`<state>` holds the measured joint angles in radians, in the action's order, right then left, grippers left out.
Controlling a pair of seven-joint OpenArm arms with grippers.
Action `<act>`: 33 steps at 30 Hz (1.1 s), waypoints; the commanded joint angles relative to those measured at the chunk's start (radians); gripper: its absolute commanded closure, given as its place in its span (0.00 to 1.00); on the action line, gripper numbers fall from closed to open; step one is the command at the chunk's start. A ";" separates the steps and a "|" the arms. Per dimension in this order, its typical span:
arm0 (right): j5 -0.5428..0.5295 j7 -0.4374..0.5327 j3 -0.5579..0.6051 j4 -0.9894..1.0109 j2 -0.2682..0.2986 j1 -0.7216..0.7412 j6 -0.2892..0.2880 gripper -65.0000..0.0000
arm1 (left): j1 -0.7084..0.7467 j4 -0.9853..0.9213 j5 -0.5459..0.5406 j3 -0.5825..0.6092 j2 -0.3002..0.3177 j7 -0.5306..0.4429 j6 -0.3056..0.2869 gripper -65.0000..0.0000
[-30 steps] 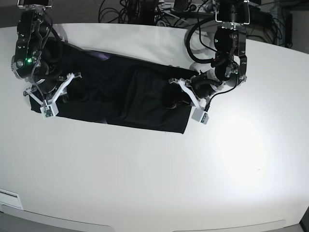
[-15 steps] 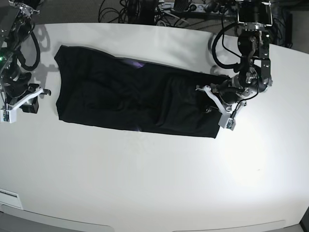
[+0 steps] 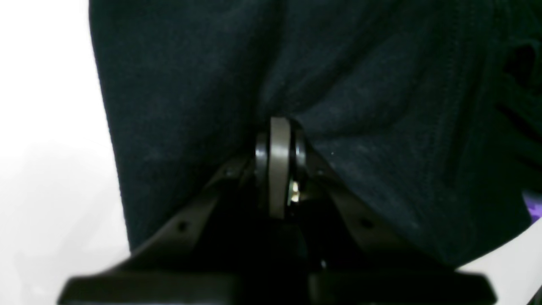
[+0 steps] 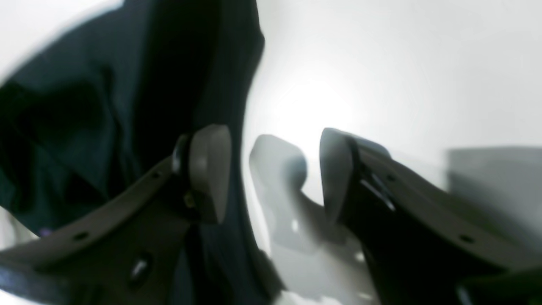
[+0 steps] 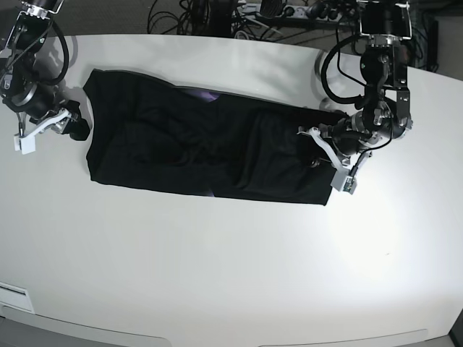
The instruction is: Fold the T-shirt properly
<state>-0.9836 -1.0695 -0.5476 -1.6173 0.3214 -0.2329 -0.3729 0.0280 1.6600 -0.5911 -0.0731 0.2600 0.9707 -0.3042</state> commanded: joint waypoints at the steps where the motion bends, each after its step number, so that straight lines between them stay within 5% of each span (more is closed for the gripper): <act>1: -0.019 -0.013 -0.004 0.013 0.007 0.000 -0.008 0.45 | 0.005 -0.002 0.029 0.001 0.009 0.070 0.002 1.00; 11: -0.196 -0.156 0.029 0.087 -0.077 0.000 -0.148 0.45 | 0.005 -0.002 0.010 0.001 0.009 0.074 0.001 1.00; 24: -0.160 -0.127 0.231 0.013 -0.078 0.035 -0.188 0.46 | 0.005 -0.002 -0.021 0.001 0.009 0.072 -0.022 1.00; 26: -0.098 -0.106 0.231 0.013 -0.077 0.058 -0.169 0.58 | 0.004 -0.002 -0.022 0.001 0.009 0.071 -0.026 1.00; 29: -0.027 -0.103 0.231 0.013 -0.076 0.096 -0.128 0.96 | 0.002 -0.001 -0.095 0.001 0.009 0.071 -0.108 1.00; 33: 0.050 -0.106 0.231 0.005 -0.068 0.135 -0.116 1.00 | -0.023 0.005 -0.278 0.000 0.010 0.076 -0.194 1.00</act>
<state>-0.9459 -1.1755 -0.3145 -1.5978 0.2375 -0.1078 -0.4919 0.0288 1.6478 -0.8505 -0.0708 0.2634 1.0664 -0.4911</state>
